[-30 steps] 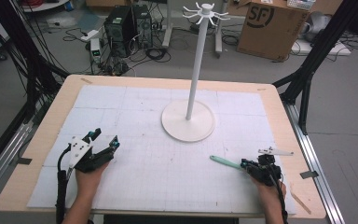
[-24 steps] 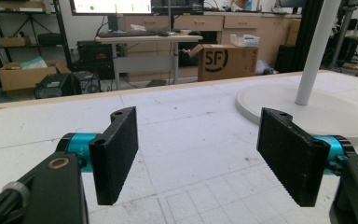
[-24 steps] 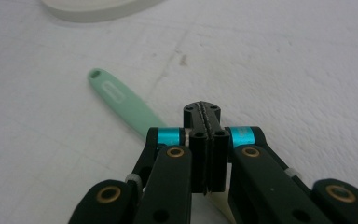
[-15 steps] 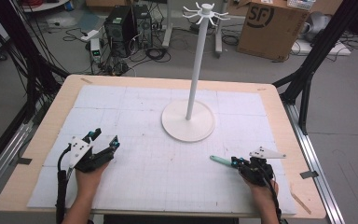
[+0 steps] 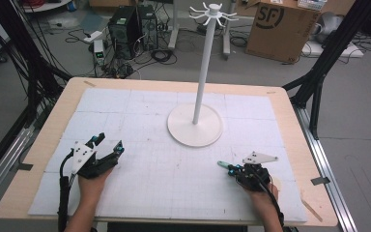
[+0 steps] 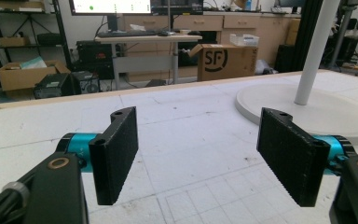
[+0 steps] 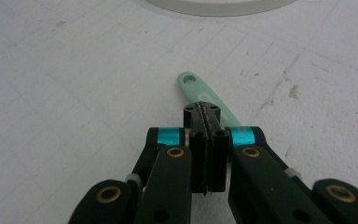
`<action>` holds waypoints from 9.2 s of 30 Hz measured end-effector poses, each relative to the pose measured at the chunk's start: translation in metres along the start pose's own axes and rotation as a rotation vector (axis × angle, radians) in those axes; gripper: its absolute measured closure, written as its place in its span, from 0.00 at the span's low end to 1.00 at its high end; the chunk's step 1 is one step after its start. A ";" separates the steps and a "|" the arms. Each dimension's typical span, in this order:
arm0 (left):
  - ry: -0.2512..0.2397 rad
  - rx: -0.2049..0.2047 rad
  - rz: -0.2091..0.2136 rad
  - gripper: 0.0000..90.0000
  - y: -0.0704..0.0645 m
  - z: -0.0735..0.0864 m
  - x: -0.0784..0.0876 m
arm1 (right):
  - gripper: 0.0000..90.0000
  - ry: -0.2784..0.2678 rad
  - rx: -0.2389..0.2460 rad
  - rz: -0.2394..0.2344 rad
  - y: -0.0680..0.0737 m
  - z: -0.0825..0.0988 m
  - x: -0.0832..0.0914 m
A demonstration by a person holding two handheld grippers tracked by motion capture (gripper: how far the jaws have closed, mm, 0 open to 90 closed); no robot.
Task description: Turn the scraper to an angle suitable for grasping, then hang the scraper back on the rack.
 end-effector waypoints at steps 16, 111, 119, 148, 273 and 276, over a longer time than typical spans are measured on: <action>0.001 -0.001 -0.002 0.33 0.000 0.000 0.000 | 1.00 0.016 -0.043 0.074 -0.010 -0.010 -0.009; -0.032 -0.056 0.058 0.27 -0.006 -0.001 0.003 | 0.17 -0.612 -0.258 0.375 -0.043 0.016 0.044; -0.026 -0.046 0.064 0.27 -0.006 0.000 0.002 | 0.17 -0.604 -0.248 0.361 -0.043 0.015 0.043; -0.019 -0.039 0.059 0.28 -0.006 0.000 0.001 | 0.18 -0.592 -0.274 0.361 -0.045 0.017 0.043; -0.003 -0.046 0.072 0.28 -0.007 0.001 -0.001 | 0.36 0.561 0.091 -0.036 -0.055 -0.014 0.035; -0.003 -0.047 0.072 0.28 -0.008 0.001 -0.001 | 0.37 0.583 0.096 -0.034 -0.056 -0.015 0.033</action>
Point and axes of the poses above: each handheld gripper's, and its own axes: x roughly backward along the jaws, z roughly out of its underside, y roughly to its left, the point moved 4 cm from there along -x, roughly forward along the jaws, and after that the axes turned 11 degrees about y, right-handed, at the moved point
